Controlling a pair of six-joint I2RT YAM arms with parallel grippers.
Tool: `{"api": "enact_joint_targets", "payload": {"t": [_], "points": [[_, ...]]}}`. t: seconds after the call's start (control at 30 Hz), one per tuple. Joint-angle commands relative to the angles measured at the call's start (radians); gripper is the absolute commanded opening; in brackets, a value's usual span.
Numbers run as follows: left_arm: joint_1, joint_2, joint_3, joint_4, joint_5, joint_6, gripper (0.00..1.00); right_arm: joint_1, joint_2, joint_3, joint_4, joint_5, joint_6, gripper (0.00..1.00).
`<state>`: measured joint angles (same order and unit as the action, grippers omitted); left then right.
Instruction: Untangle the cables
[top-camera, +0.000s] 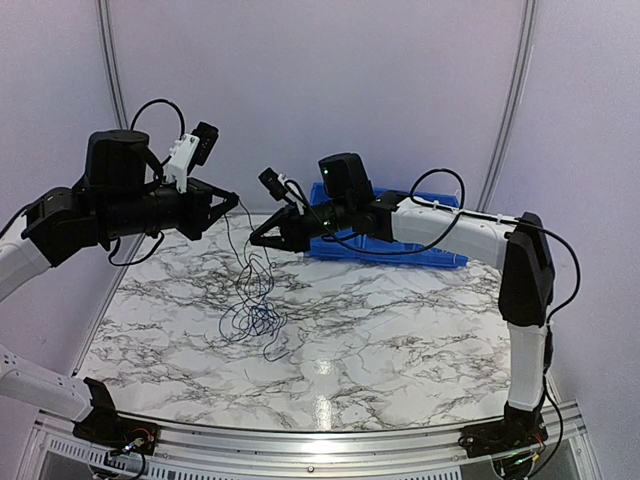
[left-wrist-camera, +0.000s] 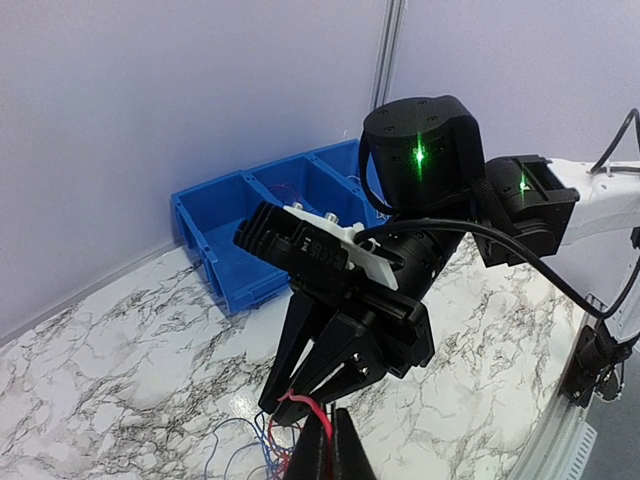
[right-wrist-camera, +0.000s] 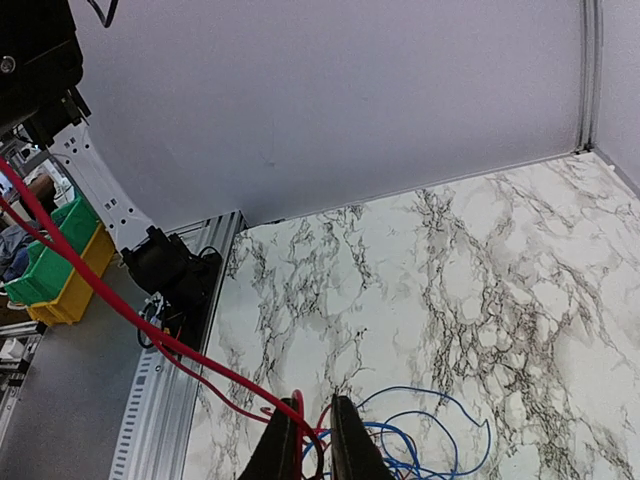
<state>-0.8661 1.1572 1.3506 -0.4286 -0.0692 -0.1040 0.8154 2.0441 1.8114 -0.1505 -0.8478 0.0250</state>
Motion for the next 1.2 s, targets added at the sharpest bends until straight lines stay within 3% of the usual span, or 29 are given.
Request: {"api": "enact_joint_targets", "payload": {"t": [0.0, 0.13, 0.27, 0.5, 0.53, 0.67, 0.77, 0.8, 0.93, 1.07, 1.17], "points": [[-0.002, -0.054, -0.016, 0.047, -0.058, 0.009, 0.01, 0.002, 0.019, -0.001, 0.029, -0.003, 0.01, 0.13], [-0.002, -0.091, -0.021, 0.045, -0.126, 0.031, 0.02, -0.003, -0.004, -0.044, 0.004, 0.007, -0.051, 0.08], [-0.002, -0.133, -0.06, 0.044, -0.218, 0.066, 0.09, -0.01, -0.068, -0.093, -0.009, 0.006, -0.12, 0.05], [-0.002, -0.164, -0.101, 0.046, -0.285, 0.064, 0.02, -0.012, -0.133, -0.121, -0.098, 0.043, -0.236, 0.0], [-0.002, -0.164, -0.099, 0.047, -0.282, 0.058, 0.01, -0.012, -0.136, -0.126, -0.096, 0.039, -0.235, 0.03], [-0.002, -0.146, -0.085, 0.047, -0.242, 0.042, 0.0, -0.008, -0.139, -0.079, -0.103, 0.038, -0.218, 0.34], [-0.003, -0.144, -0.113, 0.036, -0.306, -0.027, 0.02, -0.004, -0.115, -0.024, -0.154, 0.072, -0.237, 0.38], [-0.003, -0.147, -0.137, 0.024, -0.366, -0.059, 0.08, -0.005, -0.111, -0.027, -0.161, 0.076, -0.24, 0.38], [0.0, -0.143, -0.265, -0.076, -0.472, -0.21, 0.55, -0.004, -0.143, -0.121, -0.157, 0.078, -0.258, 0.38], [0.013, -0.109, -0.396, -0.116, -0.392, -0.374, 0.69, -0.004, -0.193, -0.191, -0.197, 0.113, -0.329, 0.39], [0.017, -0.037, -0.482, -0.09, -0.299, -0.418, 0.72, -0.005, -0.22, -0.218, -0.22, 0.14, -0.357, 0.4]]}}
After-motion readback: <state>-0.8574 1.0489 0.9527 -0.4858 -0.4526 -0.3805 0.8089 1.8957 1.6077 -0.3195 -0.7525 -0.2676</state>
